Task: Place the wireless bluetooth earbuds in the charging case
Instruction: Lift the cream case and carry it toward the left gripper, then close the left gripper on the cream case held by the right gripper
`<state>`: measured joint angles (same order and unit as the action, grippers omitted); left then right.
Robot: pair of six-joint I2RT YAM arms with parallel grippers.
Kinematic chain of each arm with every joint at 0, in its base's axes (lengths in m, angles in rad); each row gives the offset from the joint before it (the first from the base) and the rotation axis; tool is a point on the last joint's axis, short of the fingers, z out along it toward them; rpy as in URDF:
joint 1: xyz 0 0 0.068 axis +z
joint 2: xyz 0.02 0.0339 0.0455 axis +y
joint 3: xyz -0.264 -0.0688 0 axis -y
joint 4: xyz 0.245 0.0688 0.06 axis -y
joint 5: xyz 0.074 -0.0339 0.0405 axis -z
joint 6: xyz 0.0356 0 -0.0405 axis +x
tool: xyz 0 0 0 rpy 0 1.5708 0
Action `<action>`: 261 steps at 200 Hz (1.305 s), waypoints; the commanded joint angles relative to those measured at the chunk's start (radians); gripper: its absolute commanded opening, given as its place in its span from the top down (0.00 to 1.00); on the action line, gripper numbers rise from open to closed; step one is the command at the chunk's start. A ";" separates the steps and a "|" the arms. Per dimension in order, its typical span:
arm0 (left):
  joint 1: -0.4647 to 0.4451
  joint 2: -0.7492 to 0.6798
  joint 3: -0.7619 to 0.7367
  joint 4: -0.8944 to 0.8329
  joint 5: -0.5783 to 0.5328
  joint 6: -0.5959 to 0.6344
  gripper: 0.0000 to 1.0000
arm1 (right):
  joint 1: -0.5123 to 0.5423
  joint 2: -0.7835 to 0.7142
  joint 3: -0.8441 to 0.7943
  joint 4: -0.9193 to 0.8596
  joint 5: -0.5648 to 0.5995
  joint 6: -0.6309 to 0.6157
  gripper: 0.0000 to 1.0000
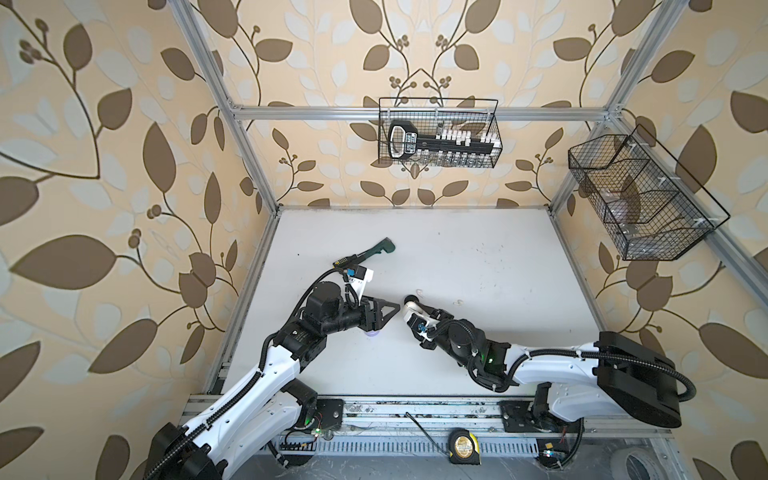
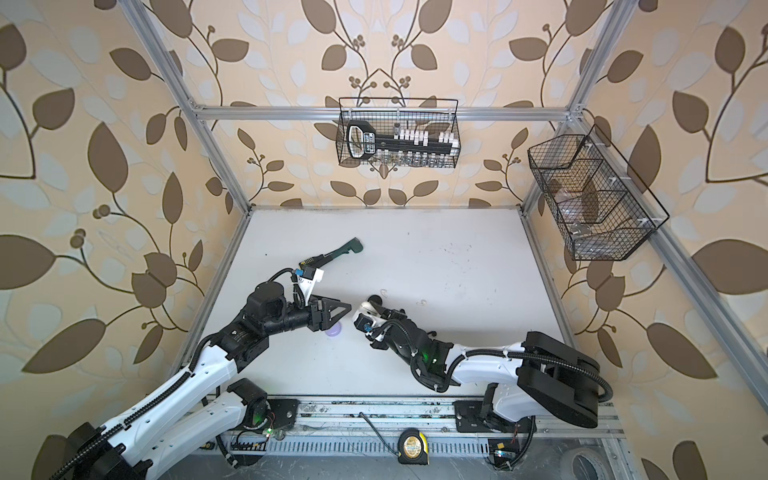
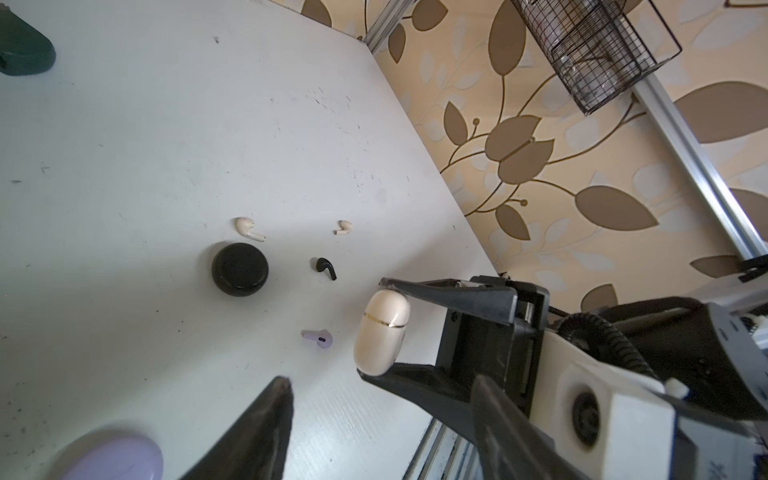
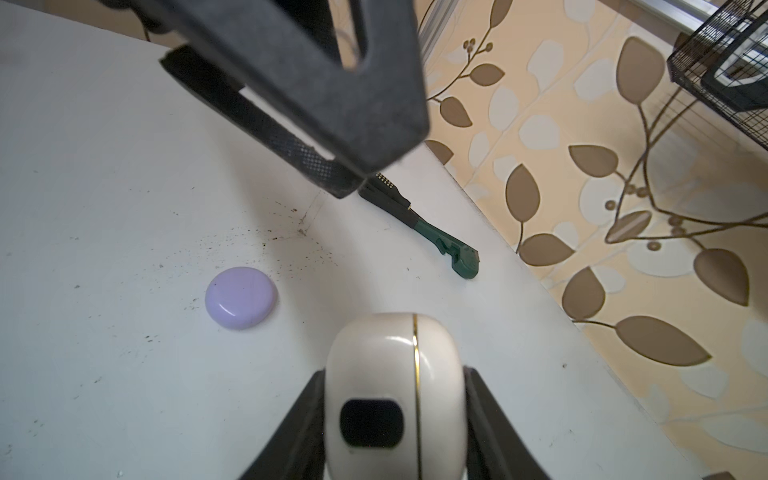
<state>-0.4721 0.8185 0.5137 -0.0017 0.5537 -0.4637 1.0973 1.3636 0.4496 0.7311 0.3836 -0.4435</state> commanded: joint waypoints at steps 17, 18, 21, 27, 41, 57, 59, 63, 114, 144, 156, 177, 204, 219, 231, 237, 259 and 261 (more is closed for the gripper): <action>-0.027 0.012 -0.015 0.085 0.008 0.058 0.33 | 0.007 -0.032 0.018 0.030 -0.052 -0.031 0.82; -0.028 0.013 -0.015 0.086 0.008 0.057 0.33 | 0.007 -0.033 0.018 0.030 -0.052 -0.031 0.82; -0.032 0.014 -0.016 0.088 0.011 0.059 0.33 | 0.009 -0.039 0.016 0.030 -0.054 -0.030 0.82; -0.041 0.016 -0.018 0.092 0.013 0.064 0.33 | 0.011 -0.046 0.012 0.031 -0.055 -0.029 0.82; -0.061 0.021 -0.018 0.102 0.017 0.079 0.33 | 0.013 -0.062 0.003 0.035 -0.069 -0.026 0.81; -0.087 0.037 -0.019 0.120 0.029 0.095 0.32 | 0.013 -0.072 -0.002 0.043 -0.080 -0.019 0.81; -0.090 0.038 -0.018 0.121 0.030 0.097 0.33 | 0.013 -0.072 -0.002 0.043 -0.080 -0.018 0.81; -0.094 0.044 -0.015 0.120 0.031 0.100 0.33 | 0.013 -0.074 -0.001 0.045 -0.081 -0.018 0.81; -0.142 0.090 0.007 0.124 0.034 0.127 0.40 | 0.015 -0.076 0.006 0.068 -0.098 -0.023 0.81; -0.155 0.097 0.012 0.127 0.028 0.135 0.44 | -0.003 -0.062 -0.004 0.135 -0.096 -0.027 0.83; -0.157 0.103 0.018 0.121 0.029 0.134 0.46 | -0.005 -0.057 0.003 0.135 -0.099 -0.033 0.83; -0.163 0.108 0.019 0.133 0.036 0.129 0.49 | 0.003 -0.058 0.006 0.136 -0.109 -0.041 0.83; -0.170 0.111 0.019 0.138 0.048 0.129 0.55 | 0.014 -0.065 -0.001 0.151 -0.110 -0.043 0.83; -0.172 0.113 0.017 0.147 0.057 0.126 0.55 | 0.014 -0.070 -0.002 0.153 -0.118 -0.043 0.83; -0.175 0.113 0.018 0.151 0.064 0.126 0.58 | 0.013 -0.070 -0.002 0.158 -0.118 -0.044 0.83; -0.177 0.113 0.017 0.153 0.065 0.125 0.59 | 0.014 -0.070 -0.003 0.159 -0.117 -0.045 0.83; -0.180 0.113 0.017 0.157 0.066 0.124 0.67 | 0.014 -0.075 -0.003 0.165 -0.112 -0.050 0.83; -0.181 0.113 0.017 0.158 0.066 0.124 0.68 | 0.013 -0.075 -0.003 0.165 -0.113 -0.050 0.83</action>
<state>-0.6292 0.9253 0.5041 0.1318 0.5655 -0.3664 1.1049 1.3045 0.4488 0.7986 0.2924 -0.4774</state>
